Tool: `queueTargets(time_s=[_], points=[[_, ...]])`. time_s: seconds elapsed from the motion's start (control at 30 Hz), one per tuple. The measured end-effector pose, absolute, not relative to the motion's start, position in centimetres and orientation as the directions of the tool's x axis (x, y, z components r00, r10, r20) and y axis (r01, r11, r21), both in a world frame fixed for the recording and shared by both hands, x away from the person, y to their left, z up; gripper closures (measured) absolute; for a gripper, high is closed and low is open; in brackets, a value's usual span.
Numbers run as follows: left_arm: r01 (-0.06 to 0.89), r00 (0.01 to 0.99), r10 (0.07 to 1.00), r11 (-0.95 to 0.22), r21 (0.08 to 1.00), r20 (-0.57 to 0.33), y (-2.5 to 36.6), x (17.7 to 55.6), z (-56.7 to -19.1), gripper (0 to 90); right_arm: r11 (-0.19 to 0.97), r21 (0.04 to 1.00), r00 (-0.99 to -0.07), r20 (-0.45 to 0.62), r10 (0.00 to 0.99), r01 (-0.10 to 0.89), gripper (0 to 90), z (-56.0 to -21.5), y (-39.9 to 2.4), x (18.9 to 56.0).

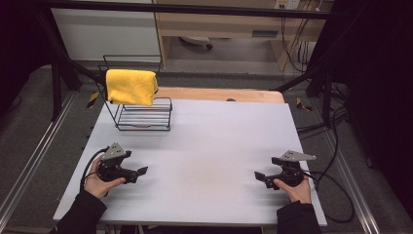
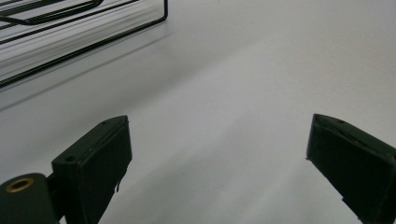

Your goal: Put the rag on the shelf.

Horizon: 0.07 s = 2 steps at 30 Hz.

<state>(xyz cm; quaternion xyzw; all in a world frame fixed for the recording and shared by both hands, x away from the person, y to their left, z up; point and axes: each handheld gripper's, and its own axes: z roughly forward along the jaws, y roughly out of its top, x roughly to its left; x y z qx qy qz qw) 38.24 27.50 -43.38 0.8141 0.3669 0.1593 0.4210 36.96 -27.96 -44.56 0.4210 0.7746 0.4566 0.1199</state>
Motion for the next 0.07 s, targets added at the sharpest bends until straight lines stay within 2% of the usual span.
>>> queueTargets(time_s=[0.07], points=[[0.465,0.679,0.732,-0.374,0.802,-0.052,27.5,38.21,-43.42,6.7,0.24,0.808,-0.623,0.19,0.759,0.538,0.5,-44.66,-27.86,36.98]])
